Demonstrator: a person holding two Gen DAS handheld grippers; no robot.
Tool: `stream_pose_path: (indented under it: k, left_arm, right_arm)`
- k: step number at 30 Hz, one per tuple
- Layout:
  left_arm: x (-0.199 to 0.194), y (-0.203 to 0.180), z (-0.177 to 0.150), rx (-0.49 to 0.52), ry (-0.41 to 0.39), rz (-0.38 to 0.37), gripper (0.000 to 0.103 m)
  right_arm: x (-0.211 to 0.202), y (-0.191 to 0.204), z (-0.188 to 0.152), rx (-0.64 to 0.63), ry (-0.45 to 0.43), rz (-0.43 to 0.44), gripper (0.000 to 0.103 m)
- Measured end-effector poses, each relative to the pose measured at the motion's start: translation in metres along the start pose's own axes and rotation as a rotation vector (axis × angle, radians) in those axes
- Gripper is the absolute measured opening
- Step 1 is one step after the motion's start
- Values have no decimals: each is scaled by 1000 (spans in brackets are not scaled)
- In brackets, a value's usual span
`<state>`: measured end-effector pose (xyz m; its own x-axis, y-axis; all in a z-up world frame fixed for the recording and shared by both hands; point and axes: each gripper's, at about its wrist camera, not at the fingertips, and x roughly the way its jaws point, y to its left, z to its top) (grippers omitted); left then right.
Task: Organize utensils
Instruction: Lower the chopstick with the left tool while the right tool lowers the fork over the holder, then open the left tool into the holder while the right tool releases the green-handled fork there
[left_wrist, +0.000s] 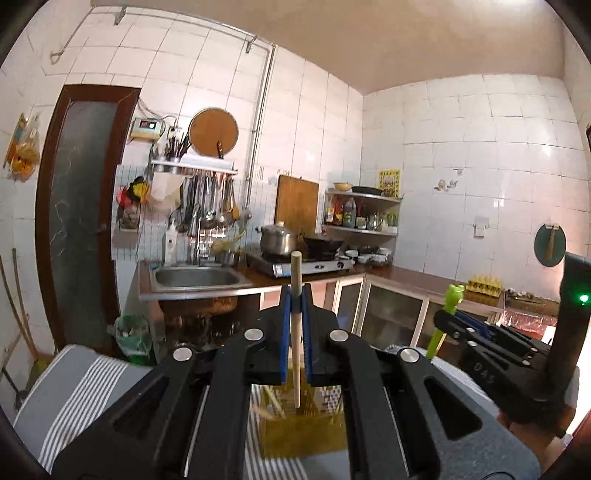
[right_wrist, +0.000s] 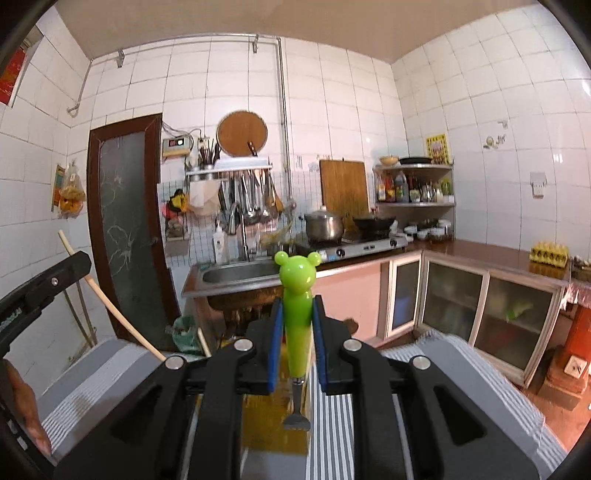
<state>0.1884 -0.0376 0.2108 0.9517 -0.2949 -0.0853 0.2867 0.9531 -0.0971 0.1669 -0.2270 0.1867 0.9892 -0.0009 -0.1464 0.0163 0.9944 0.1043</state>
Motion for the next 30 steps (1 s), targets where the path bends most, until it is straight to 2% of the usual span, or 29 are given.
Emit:
stream_pose_path:
  k: [4, 9, 16, 21, 25, 27, 29, 30]
  left_arm:
    - [34, -2, 2, 4, 28, 0, 4]
    - [68, 5, -23, -5, 98, 16, 4]
    - [101, 19, -63, -10, 203, 26, 4]
    - [119, 27, -85, -15, 283, 28, 4]
    - [125, 28, -93, -6, 342, 27, 5]
    - [122, 29, -93, 1, 363, 38, 9]
    - [113, 30, -89, -7, 363, 44, 20]
    - [105, 31, -86, -18, 353, 47, 28]
  right_arm:
    - [26, 8, 11, -10, -4, -3, 16]
    - [62, 9, 4, 5, 27, 4, 16]
    - [109, 3, -36, 15, 156, 1, 16]
    - [129, -1, -59, 12, 267, 7, 16]
    - [133, -1, -71, -9, 321, -4, 16]
    - [131, -4, -74, -8, 361, -3, 22]
    - [125, -7, -72, -2, 369, -15, 46]
    - [118, -10, -70, 1, 361, -32, 48]
